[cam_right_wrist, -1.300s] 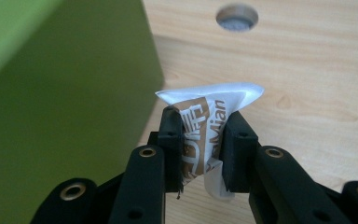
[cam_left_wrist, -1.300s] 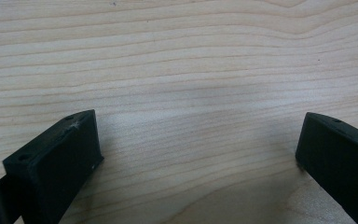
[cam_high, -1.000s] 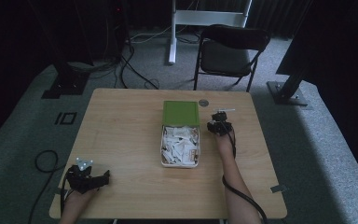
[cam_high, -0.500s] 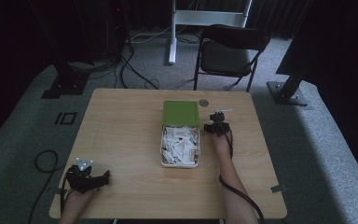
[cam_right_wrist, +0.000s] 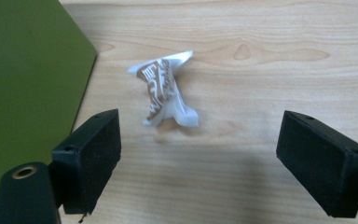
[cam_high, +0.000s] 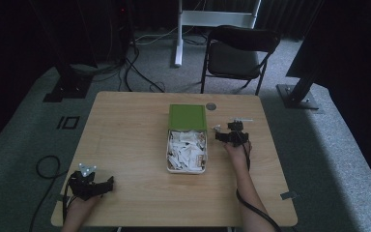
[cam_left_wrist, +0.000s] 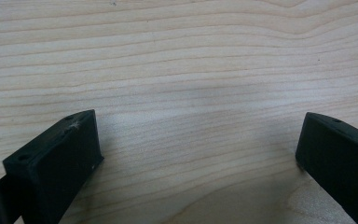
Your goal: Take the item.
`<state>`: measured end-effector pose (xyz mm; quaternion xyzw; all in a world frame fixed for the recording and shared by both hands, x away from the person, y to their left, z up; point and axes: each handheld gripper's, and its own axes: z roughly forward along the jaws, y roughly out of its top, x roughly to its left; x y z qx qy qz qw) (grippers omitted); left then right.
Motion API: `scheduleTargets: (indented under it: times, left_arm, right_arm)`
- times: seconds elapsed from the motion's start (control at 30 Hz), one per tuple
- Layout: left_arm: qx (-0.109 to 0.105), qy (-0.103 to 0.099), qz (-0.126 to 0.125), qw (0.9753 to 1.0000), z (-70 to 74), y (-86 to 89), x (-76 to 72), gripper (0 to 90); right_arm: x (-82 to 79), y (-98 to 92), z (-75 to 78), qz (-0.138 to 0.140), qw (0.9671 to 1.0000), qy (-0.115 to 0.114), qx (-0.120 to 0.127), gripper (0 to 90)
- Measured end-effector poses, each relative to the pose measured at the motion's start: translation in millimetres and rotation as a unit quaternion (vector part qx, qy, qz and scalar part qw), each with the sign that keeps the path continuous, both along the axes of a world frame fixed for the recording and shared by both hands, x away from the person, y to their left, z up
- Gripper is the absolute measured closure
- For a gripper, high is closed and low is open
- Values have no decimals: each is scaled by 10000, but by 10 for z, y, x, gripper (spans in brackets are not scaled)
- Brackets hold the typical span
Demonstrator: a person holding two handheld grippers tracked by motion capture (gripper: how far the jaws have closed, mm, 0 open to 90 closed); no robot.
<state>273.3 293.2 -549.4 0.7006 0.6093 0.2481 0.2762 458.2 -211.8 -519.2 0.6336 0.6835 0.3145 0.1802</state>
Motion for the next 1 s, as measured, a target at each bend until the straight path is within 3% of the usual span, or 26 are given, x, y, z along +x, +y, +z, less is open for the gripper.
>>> scheduleTargets:
  times: [0.27,0.37,0.8,1.0]
  left_arm:
    - [0,0,0,10000,0,0,0,6]
    - [0,0,1,10000,0,0,0,6]
    - [1,0,1,10000,0,0,0,6]
    - [0,0,1,10000,0,0,0,6]
  right_arm:
    - [-112,-104,-8,22,9999,-67,152,117]
    - [-180,-171,-19,-101,9995,-93,272,117]
    - [-412,-382,-136,-224,9996,-70,132,117]
    - [-596,-485,-165,-384,9989,-280,7,117]
